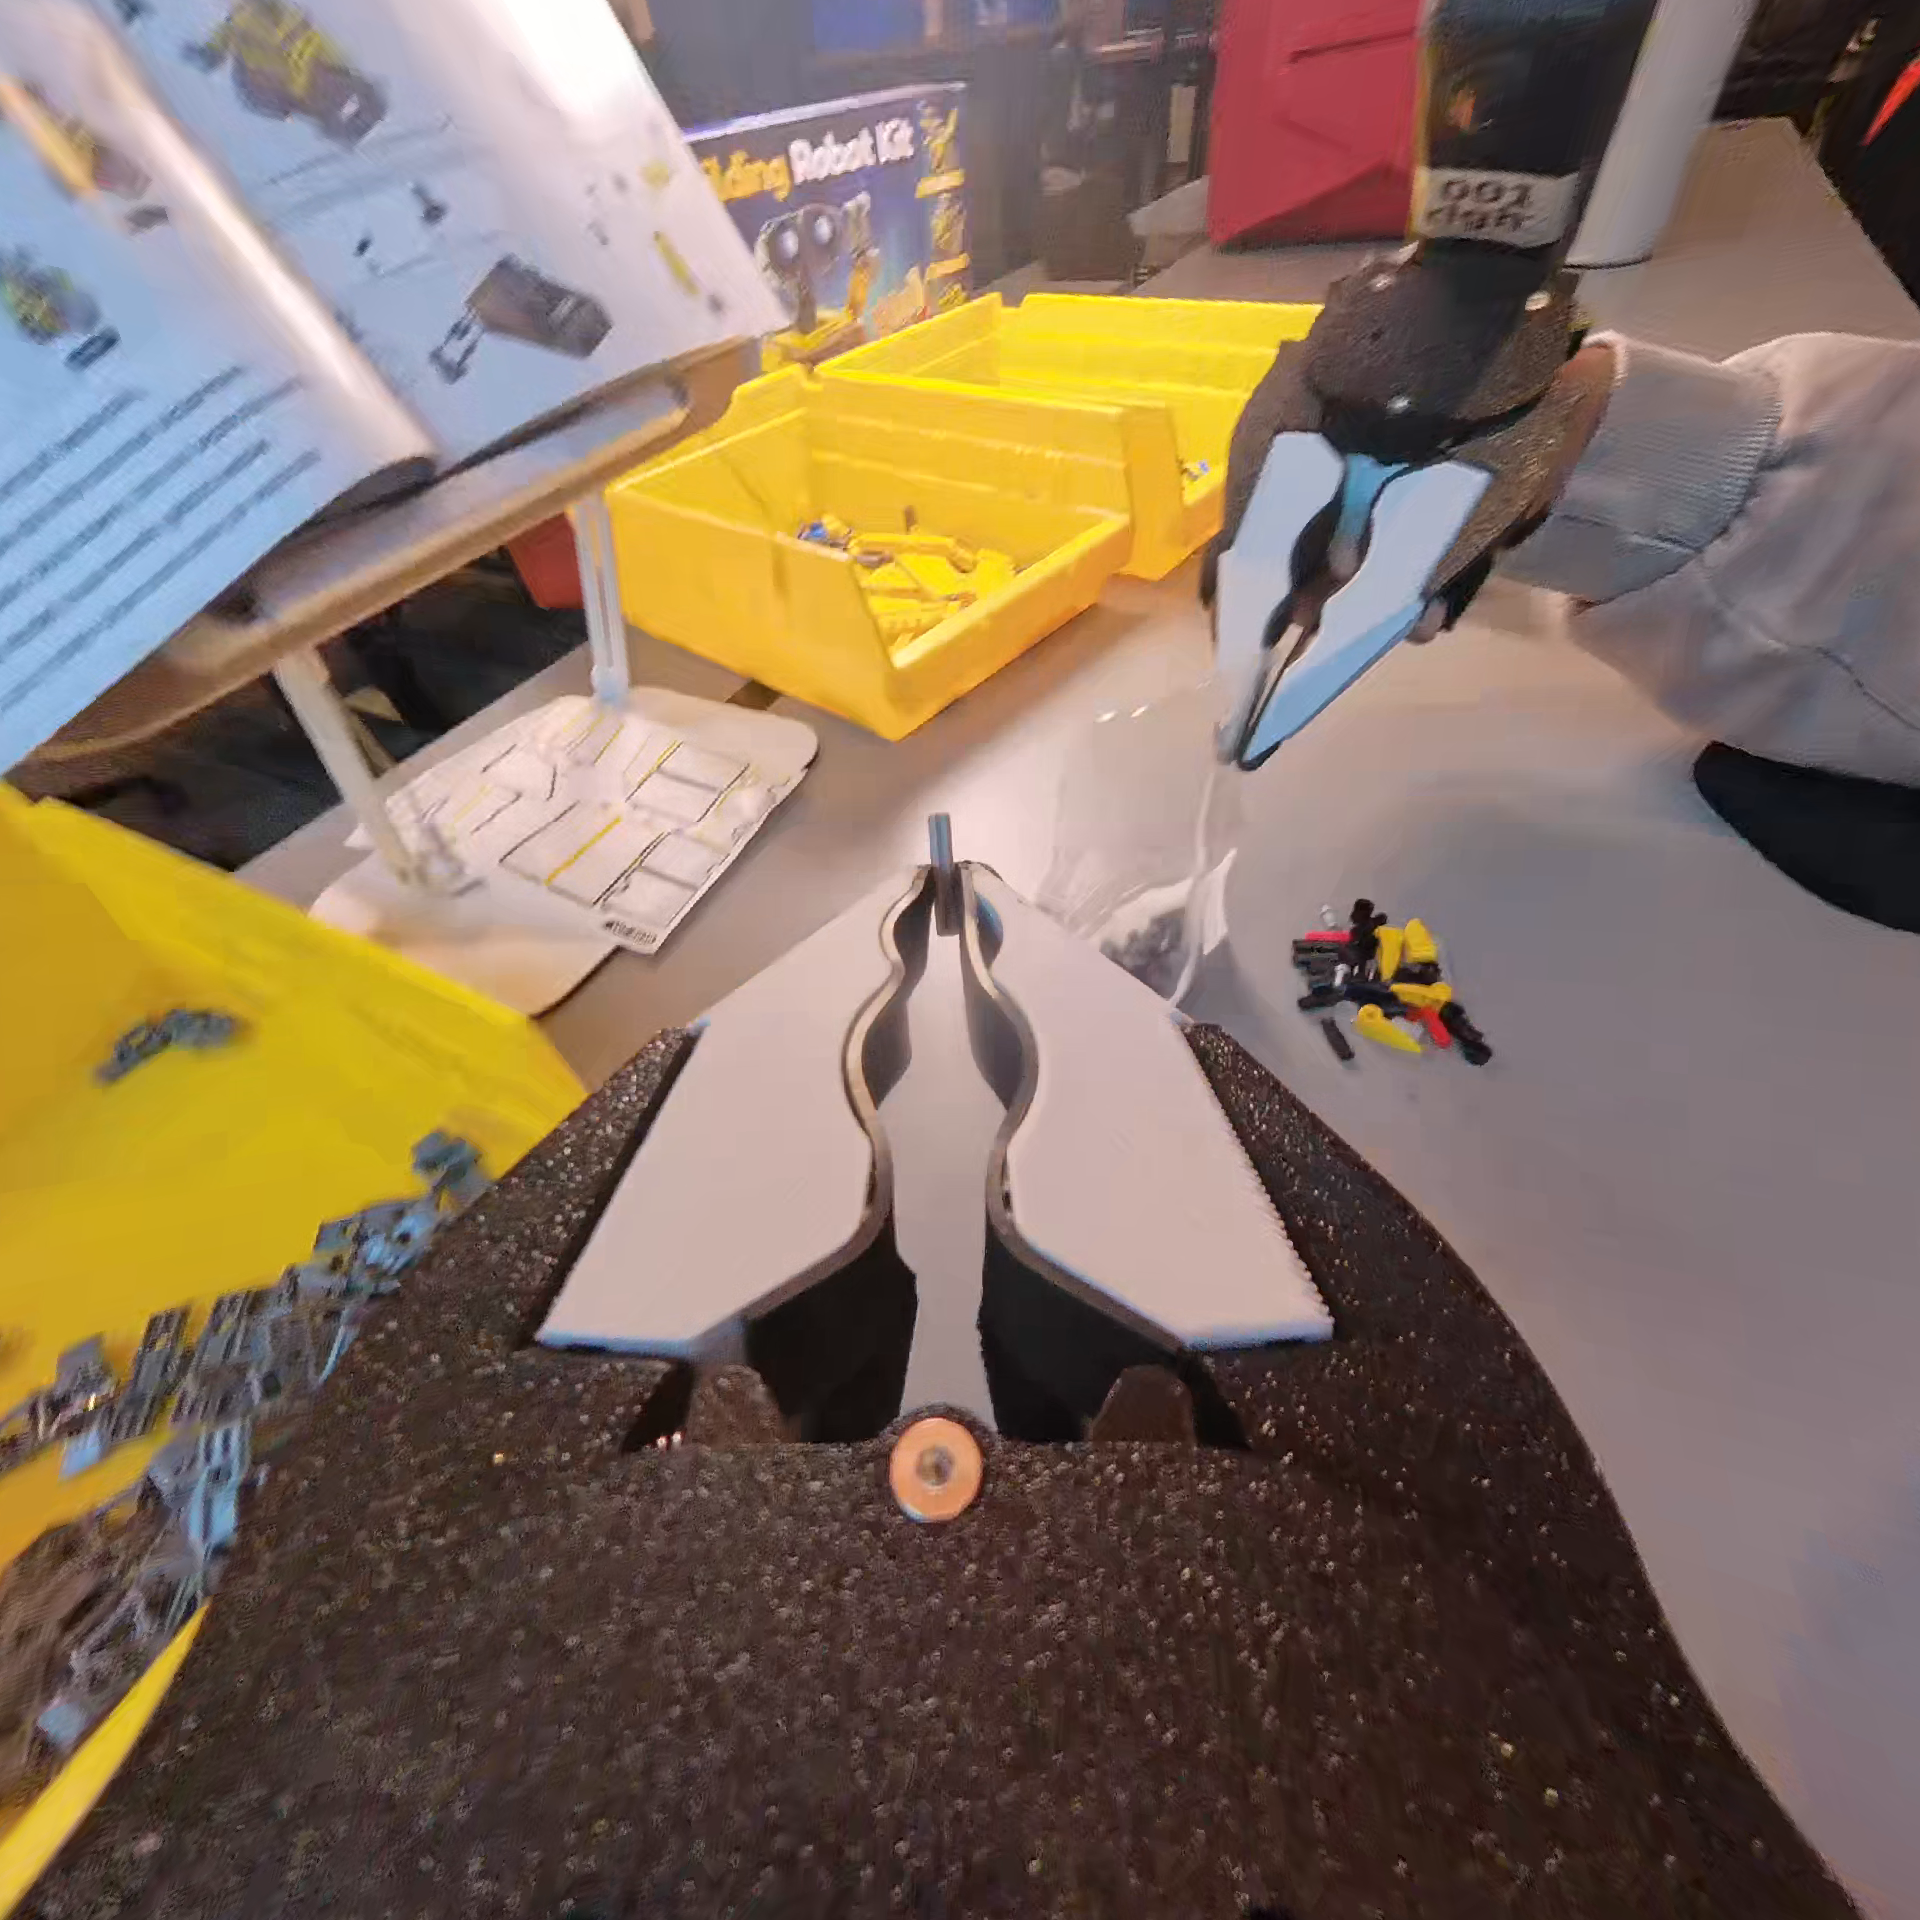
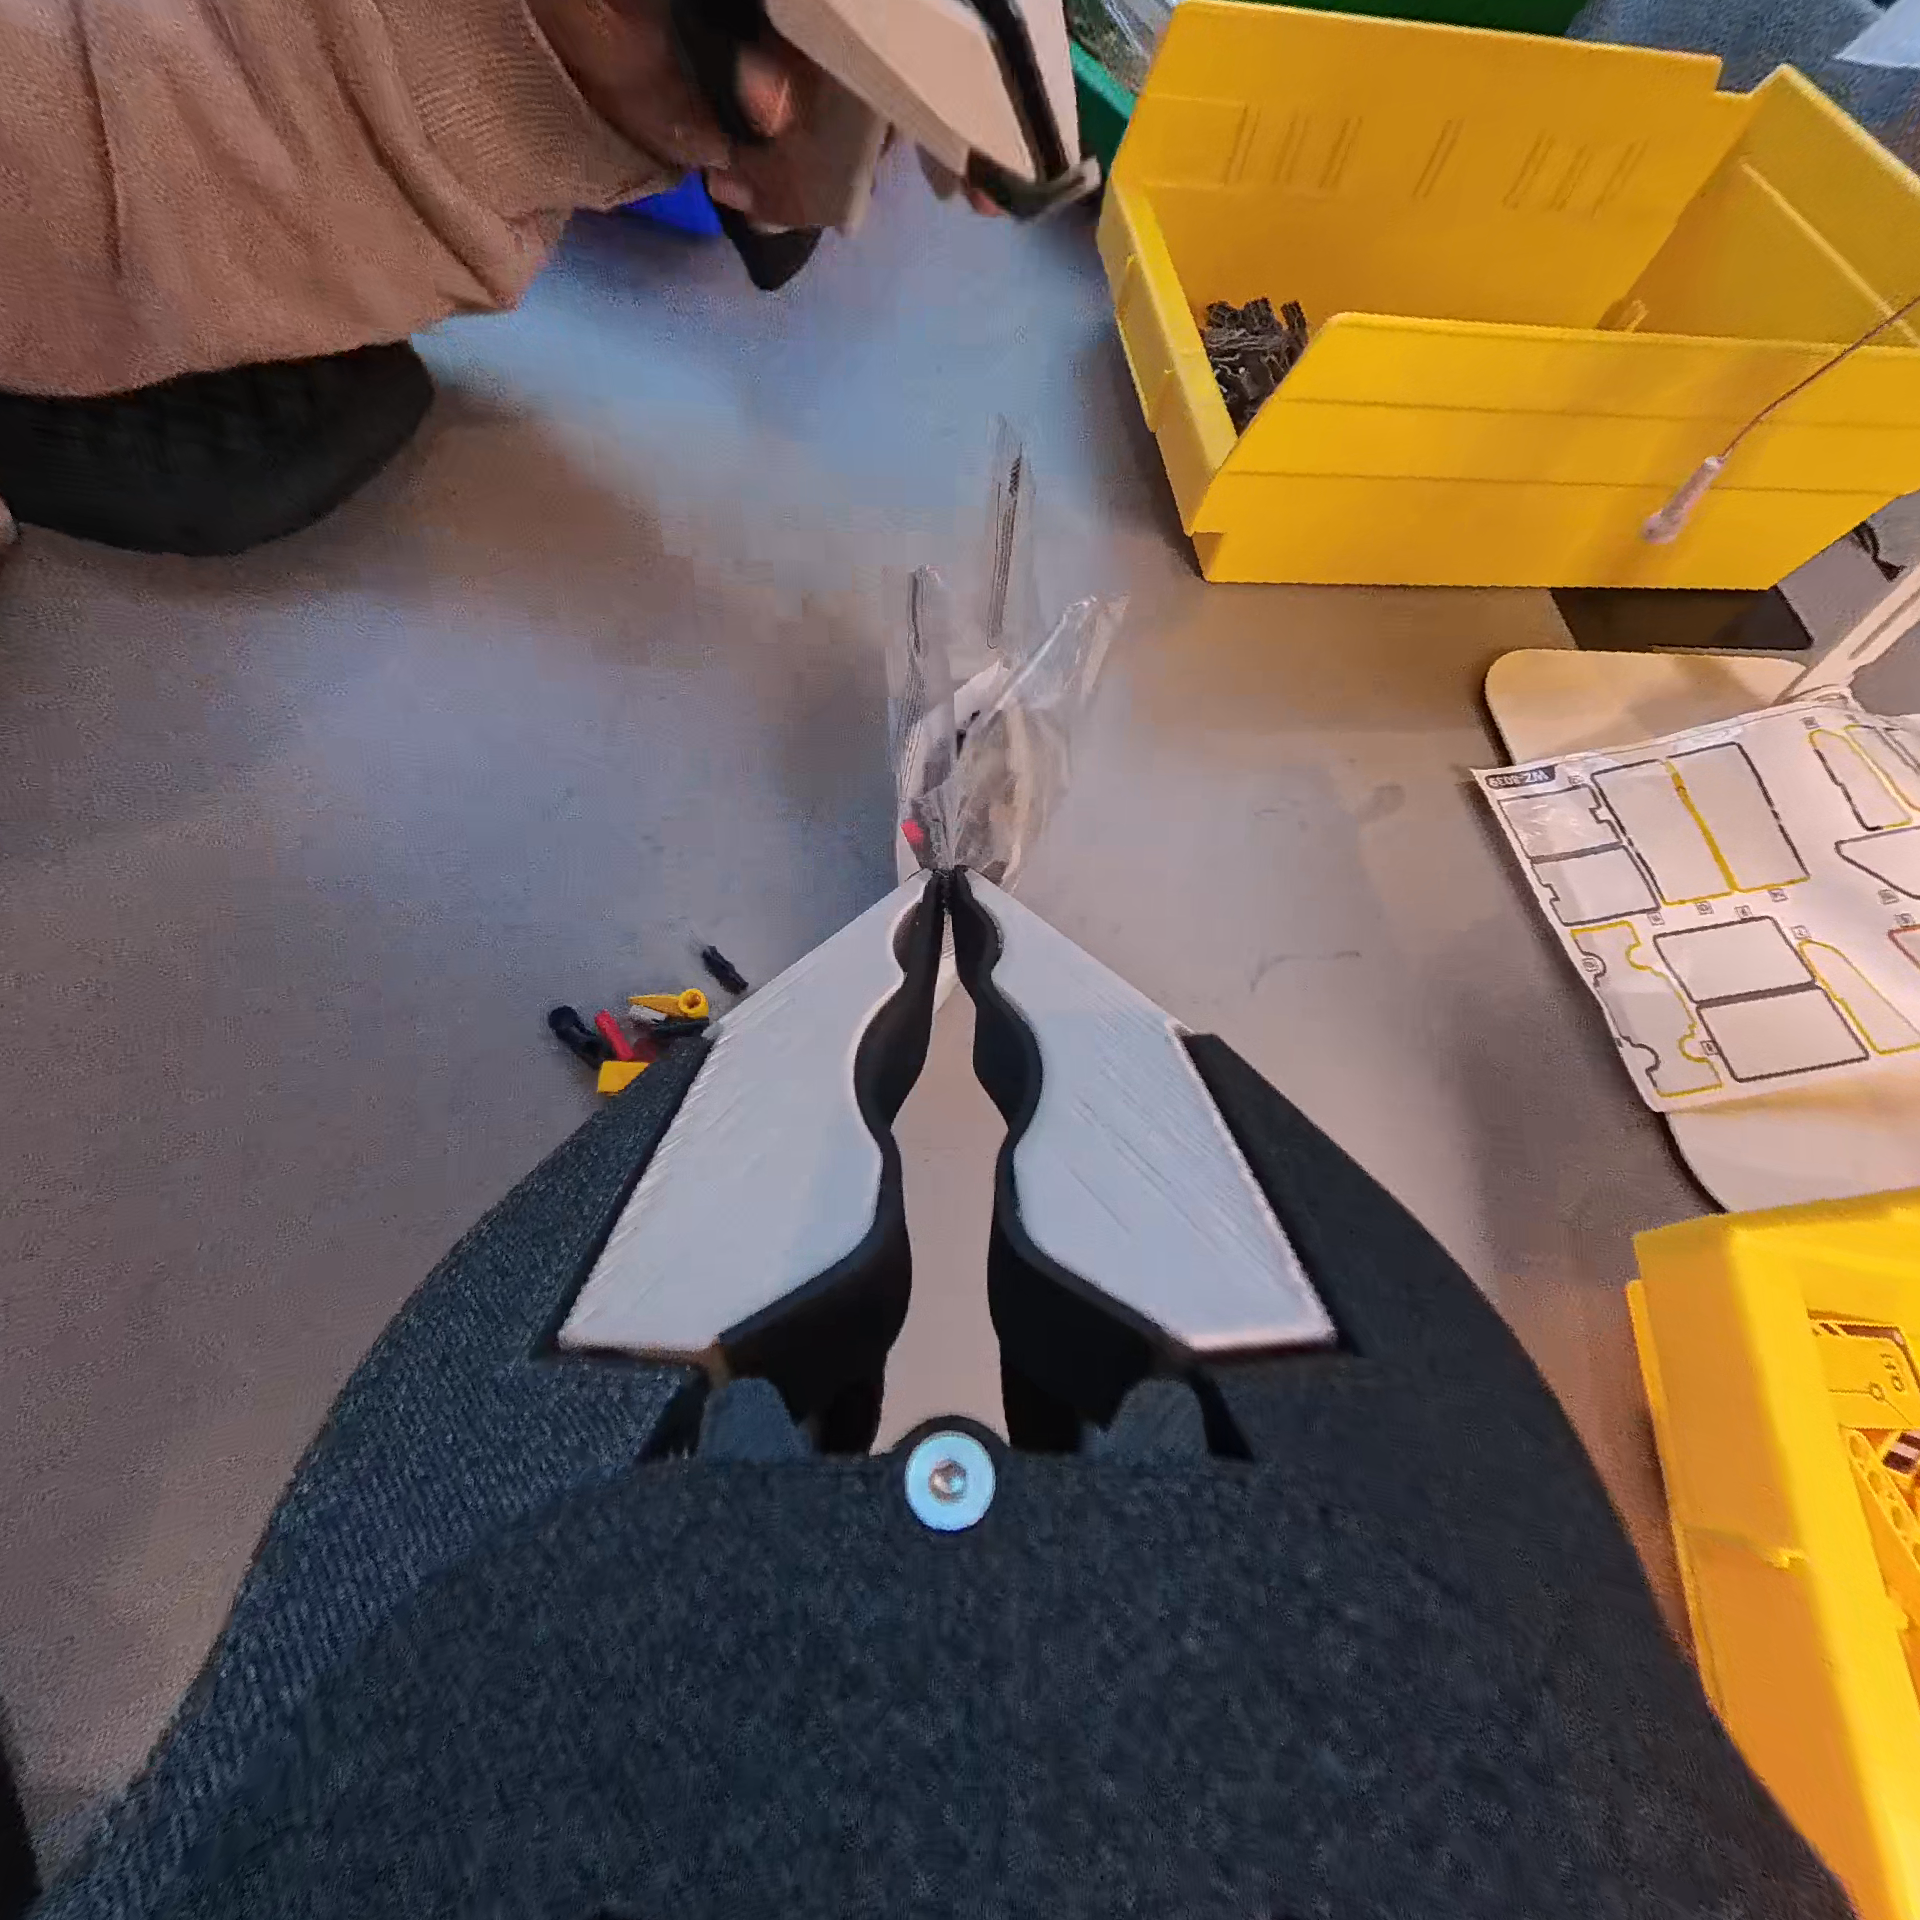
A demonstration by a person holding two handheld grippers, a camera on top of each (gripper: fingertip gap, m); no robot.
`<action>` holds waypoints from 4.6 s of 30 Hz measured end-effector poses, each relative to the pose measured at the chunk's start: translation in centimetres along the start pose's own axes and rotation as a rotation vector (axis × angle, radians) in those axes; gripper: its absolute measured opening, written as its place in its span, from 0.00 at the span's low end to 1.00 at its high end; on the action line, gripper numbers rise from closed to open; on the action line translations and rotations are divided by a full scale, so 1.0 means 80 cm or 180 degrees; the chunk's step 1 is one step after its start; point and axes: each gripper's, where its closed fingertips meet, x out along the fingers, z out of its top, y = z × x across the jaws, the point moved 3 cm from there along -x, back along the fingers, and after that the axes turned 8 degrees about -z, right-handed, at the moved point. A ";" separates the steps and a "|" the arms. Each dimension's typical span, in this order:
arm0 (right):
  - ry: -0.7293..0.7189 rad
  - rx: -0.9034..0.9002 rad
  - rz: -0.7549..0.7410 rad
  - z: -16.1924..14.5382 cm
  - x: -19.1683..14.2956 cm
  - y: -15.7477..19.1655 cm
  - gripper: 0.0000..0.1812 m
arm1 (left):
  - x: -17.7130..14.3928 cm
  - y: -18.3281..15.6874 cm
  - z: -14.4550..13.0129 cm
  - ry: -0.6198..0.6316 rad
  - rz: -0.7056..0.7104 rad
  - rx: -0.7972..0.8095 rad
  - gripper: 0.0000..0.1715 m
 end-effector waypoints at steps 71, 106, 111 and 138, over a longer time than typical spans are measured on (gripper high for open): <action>-0.0474 -0.0119 -0.0395 0.064 -0.013 0.002 0.03 | 0.031 0.001 -0.073 0.0463 -0.0247 -0.0309 0.00; 0.0792 0.0201 0.0415 -0.083 -0.013 0.067 0.03 | 0.033 0.001 -0.073 0.0428 -0.0256 -0.0322 0.00; -0.0446 0.0116 -0.0082 0.049 -0.031 0.029 0.04 | 0.037 -0.004 -0.071 0.0429 -0.0306 -0.0301 0.00; 0.0925 0.0501 0.0013 -0.091 0.005 0.076 0.17 | 0.036 0.001 -0.072 0.0436 -0.0201 -0.0295 0.00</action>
